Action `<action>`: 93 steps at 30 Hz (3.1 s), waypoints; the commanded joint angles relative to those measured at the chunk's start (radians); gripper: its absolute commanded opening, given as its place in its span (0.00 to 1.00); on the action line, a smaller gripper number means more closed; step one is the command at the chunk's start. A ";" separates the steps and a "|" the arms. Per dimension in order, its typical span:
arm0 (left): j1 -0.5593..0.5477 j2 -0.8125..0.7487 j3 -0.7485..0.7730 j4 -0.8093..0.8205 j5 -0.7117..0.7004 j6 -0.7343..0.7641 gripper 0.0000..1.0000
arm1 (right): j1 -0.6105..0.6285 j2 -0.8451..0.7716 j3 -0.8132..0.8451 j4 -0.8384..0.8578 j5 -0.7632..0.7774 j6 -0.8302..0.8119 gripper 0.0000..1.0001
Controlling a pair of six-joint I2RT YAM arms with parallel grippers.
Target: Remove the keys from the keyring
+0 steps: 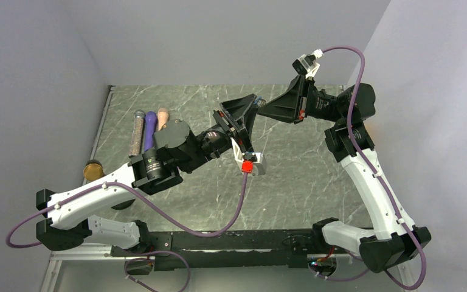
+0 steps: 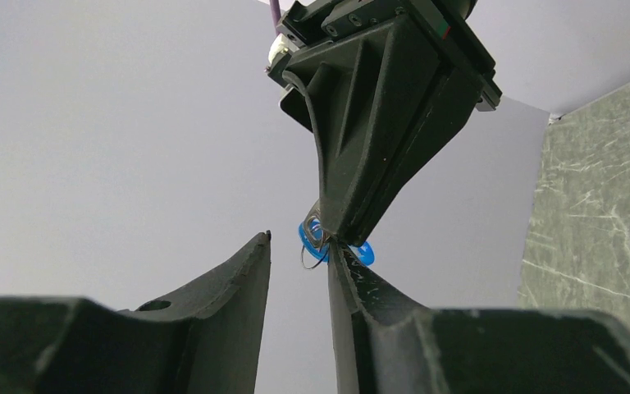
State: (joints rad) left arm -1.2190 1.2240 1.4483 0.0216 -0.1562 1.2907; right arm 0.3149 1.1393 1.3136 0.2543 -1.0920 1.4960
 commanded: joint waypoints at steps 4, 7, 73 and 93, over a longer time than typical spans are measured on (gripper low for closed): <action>-0.029 -0.007 0.037 0.065 0.075 0.011 0.38 | 0.013 0.016 0.023 -0.050 0.002 -0.017 0.00; -0.028 -0.011 0.030 0.073 0.068 -0.001 0.39 | 0.013 0.019 0.035 -0.068 0.003 -0.039 0.00; 0.604 0.201 0.311 0.269 1.095 -2.278 0.33 | 0.004 -0.072 0.091 0.007 0.287 -0.585 0.00; 0.564 0.281 0.373 0.199 1.061 -2.185 0.27 | 0.004 -0.067 0.084 0.032 0.227 -0.573 0.00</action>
State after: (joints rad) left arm -0.6498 1.5055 1.7836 0.2028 0.9112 -0.9257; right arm 0.3214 1.0744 1.3914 0.2157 -0.8299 0.9306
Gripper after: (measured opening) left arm 0.282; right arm 0.017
